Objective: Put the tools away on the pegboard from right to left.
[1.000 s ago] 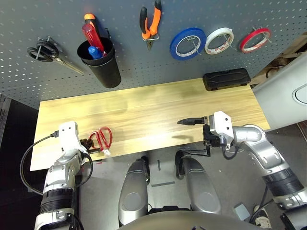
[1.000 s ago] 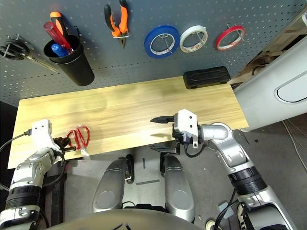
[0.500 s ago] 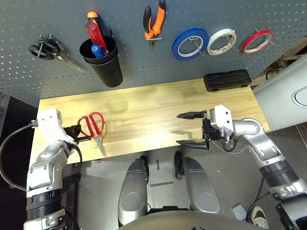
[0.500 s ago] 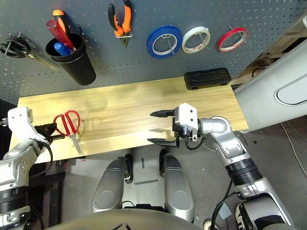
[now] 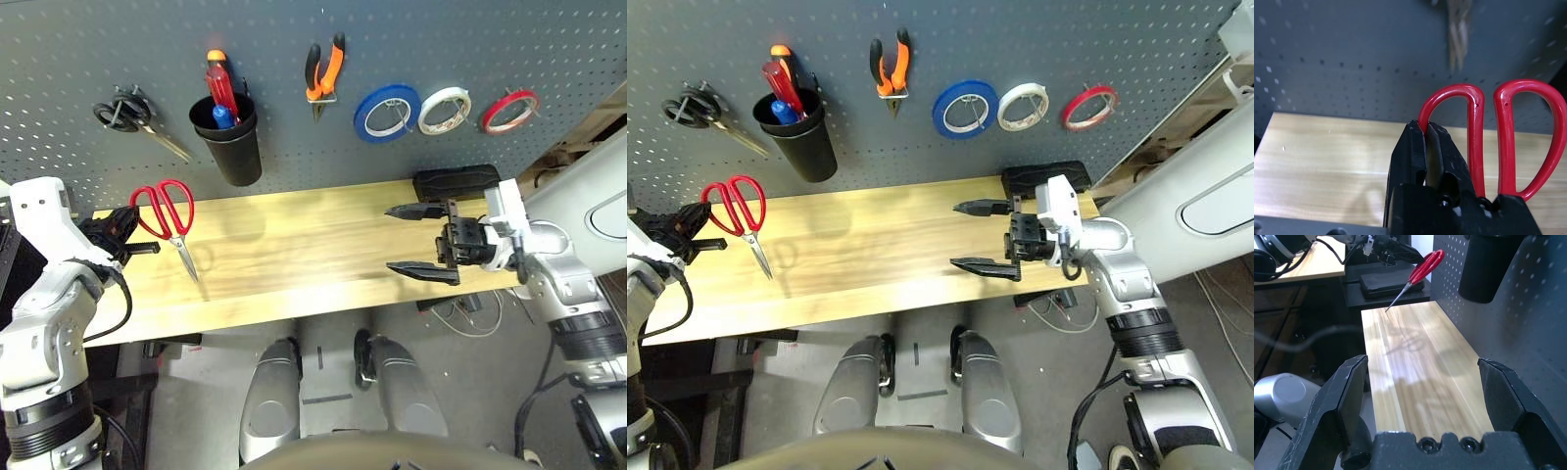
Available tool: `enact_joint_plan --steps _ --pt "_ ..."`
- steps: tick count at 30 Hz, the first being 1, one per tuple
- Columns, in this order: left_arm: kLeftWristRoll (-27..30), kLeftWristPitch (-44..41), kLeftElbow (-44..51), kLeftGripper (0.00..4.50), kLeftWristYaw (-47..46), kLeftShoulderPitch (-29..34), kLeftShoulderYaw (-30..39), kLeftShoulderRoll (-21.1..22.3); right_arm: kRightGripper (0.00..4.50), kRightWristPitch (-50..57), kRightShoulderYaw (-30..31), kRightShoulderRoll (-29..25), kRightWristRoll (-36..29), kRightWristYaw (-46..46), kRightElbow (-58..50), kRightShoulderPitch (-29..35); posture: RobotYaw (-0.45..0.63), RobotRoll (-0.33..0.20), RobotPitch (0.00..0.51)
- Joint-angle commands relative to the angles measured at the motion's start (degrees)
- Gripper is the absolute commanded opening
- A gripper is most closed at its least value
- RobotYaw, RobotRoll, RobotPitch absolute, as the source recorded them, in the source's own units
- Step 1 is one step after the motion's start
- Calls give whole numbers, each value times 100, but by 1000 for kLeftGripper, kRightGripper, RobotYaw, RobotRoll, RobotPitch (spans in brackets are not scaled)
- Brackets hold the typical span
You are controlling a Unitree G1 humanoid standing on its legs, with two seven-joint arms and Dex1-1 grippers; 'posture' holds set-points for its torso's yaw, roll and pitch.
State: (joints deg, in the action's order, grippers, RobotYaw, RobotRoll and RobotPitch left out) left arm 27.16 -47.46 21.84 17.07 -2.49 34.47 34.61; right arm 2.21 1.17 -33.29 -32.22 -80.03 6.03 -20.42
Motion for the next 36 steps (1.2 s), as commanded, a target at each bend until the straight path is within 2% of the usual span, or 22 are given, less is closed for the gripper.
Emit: enact_joint_plan --steps 1,7,12,16,27,36 --pt "328 -67 195 16 276 182 359 111 4500 224 -291 -203 -281 -201 -80 -43 128 0 73" --pt "1218 -202 439 16 659 305 1024 181 4500 593 -616 -521 -494 -434 121 -179 141 0 62" --pt "1479 42 375 16 582 151 1240 222 4500 897 -879 -580 -690 -441 252 -384 143 0 55" --pt "1358 302 232 16 439 -50 1131 202 4500 894 -952 -608 -657 -589 372 -484 140 0 51" --pt "144 1524 -1020 16 -186 -1025 -46 32 4500 936 -942 -506 -609 -480 193 -416 104 0 54" --pt "-452 2315 -2030 16 -436 -1460 -446 -162 4500 1075 -981 -491 -696 -278 -201 -224 68 0 60"
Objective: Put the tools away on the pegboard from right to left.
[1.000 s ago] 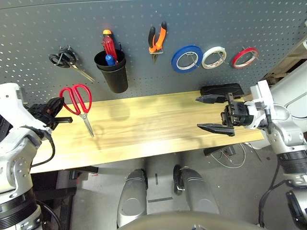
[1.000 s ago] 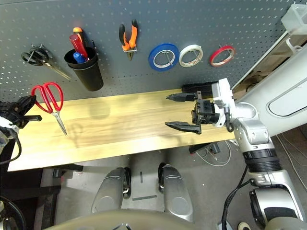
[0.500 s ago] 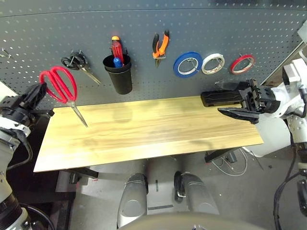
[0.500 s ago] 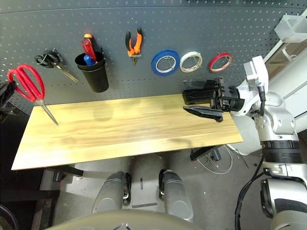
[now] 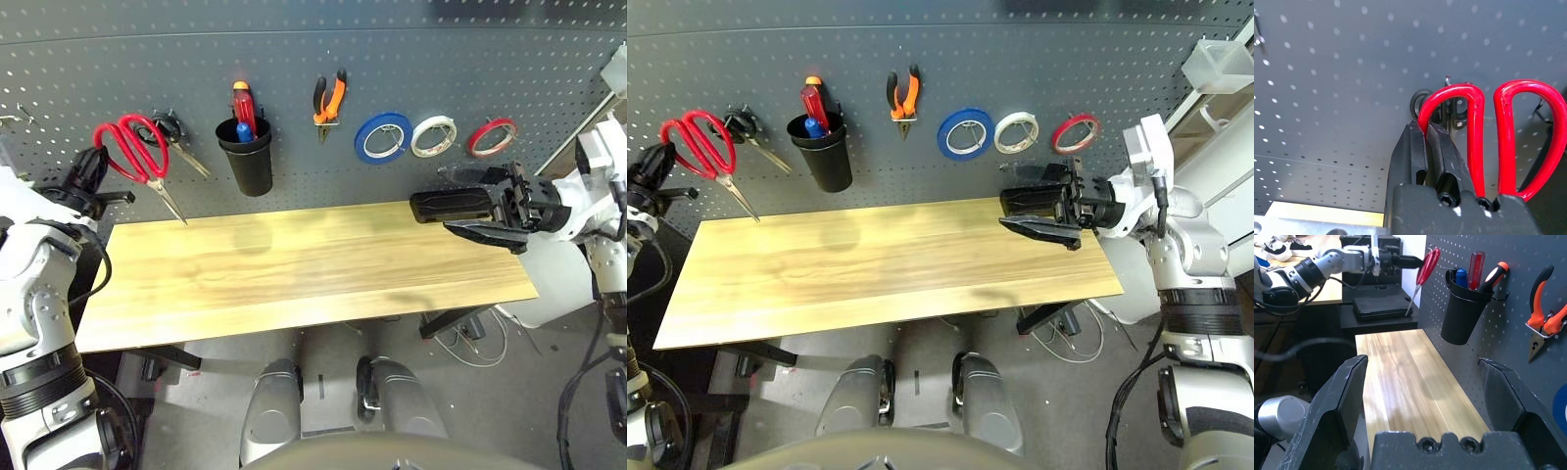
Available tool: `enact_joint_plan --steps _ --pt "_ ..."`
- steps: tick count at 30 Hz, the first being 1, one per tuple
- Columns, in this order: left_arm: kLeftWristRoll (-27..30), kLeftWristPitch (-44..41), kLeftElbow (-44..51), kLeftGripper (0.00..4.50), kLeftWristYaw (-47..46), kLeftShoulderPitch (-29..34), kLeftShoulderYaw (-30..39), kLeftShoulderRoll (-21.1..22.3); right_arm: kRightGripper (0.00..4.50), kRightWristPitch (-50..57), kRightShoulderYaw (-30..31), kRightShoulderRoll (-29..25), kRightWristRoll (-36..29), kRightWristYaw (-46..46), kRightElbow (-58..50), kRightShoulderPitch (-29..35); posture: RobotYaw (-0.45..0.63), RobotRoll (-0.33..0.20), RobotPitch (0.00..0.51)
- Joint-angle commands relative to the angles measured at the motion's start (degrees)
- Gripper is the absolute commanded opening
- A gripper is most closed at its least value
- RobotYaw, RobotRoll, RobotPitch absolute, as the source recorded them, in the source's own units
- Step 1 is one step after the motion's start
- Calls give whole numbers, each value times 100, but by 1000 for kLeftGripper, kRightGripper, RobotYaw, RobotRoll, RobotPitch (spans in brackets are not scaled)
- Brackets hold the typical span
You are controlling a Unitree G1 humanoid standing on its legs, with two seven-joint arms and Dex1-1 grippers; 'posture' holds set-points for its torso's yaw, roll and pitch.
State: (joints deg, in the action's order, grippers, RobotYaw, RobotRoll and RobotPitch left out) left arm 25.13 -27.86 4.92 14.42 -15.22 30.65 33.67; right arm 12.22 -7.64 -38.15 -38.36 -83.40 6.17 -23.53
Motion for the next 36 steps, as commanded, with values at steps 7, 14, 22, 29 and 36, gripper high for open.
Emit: enact_joint_plan --steps 7,14,22,29,36 --pt "-642 938 -1283 16 -436 -790 -288 -208 4500 190 -130 -8 -161 221 -491 202 46 0 62" --pt "-793 1248 -1912 16 -418 -1199 -639 -447 4500 236 -144 5 -190 390 -679 283 24 0 61" --pt "-1041 1153 -2307 2118 -450 -1337 -994 -517 4500 198 -74 157 -130 652 -835 492 6 0 68" --pt "-922 1166 -2163 4483 -435 -837 -815 -622 4500 -88 -35 434 71 925 -793 722 14 0 68" --pt "-822 903 -1580 4483 -251 6 -808 -640 4500 -773 -27 867 934 1998 -299 643 11 0 68"
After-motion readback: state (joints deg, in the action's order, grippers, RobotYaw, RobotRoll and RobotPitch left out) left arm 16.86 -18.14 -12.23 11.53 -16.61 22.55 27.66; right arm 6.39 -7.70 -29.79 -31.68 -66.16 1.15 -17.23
